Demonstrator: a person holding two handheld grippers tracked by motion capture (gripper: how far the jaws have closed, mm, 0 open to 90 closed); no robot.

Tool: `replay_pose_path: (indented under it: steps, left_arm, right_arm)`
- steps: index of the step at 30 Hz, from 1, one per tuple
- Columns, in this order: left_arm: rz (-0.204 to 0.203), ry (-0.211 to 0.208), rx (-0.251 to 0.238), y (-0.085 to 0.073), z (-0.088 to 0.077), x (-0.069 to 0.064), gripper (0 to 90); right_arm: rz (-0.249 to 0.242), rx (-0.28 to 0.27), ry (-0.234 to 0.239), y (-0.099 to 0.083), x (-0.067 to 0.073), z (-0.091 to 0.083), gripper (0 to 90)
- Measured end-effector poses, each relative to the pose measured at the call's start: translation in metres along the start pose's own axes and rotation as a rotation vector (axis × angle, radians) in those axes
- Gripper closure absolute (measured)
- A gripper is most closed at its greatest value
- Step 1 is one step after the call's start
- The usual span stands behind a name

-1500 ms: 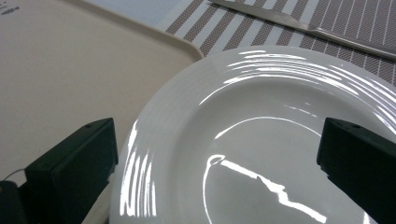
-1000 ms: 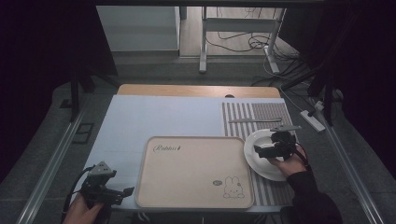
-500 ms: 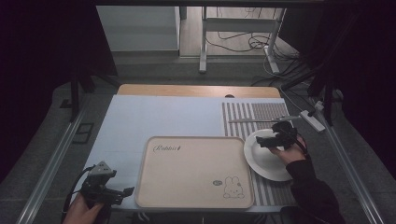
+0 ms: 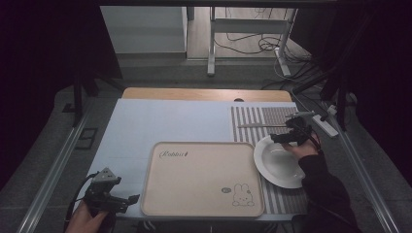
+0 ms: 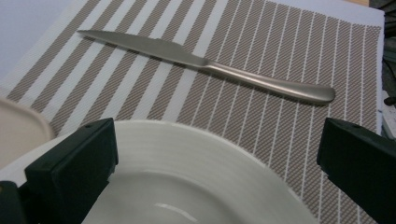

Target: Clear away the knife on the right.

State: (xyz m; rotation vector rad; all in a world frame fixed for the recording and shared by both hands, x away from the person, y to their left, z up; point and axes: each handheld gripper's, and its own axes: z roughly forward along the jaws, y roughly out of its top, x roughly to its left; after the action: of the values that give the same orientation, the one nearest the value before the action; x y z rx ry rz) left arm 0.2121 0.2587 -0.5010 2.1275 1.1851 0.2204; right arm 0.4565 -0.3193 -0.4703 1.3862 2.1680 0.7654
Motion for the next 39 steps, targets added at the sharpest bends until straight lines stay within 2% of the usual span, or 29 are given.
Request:
replay_pose_path:
  steps: [9, 18, 24, 28, 30, 32, 34, 39]
  left_arm:
    - [0.001, 0.0, 0.0, 0.0, 0.0, 0.0, 2.7]
    - [0.002, -0.001, -0.001, 0.0, 0.0, 0.0, 2.7]
    - [0.003, -0.002, -0.001, 0.0, 0.0, 0.0, 2.7]
    - [0.004, -0.002, -0.001, 0.0, 0.0, 0.0, 2.7]
    - [0.004, -0.002, -0.001, 0.0, 0.0, 0.0, 2.7]
    - [0.005, -0.002, -0.001, 0.0, 0.0, 0.0, 2.7]
    - [0.004, -0.002, -0.001, 0.0, 0.0, 0.0, 2.7]
    - [0.007, 0.001, 0.0, 0.0, 0.0, -0.001, 2.7]
  right_arm:
    - [0.02, 0.012, -0.026, 0.012, -0.016, 0.014, 0.0]
    - [0.034, 0.048, -0.054, 0.018, -0.03, 0.032, 0.0]
    - [0.014, 0.077, -0.058, 0.019, -0.036, 0.041, 0.3]
    - [0.007, 0.098, -0.06, 0.02, -0.04, 0.044, 12.3]
    - [0.01, 0.097, -0.062, 0.022, -0.042, 0.043, 25.5]
    - [0.025, 0.094, -0.043, 0.026, -0.047, 0.042, 38.6]
    - [0.019, 0.1, -0.04, 0.027, -0.048, 0.043, 51.4]
    - [0.016, 0.133, -0.001, 0.033, -0.055, 0.047, 73.7]
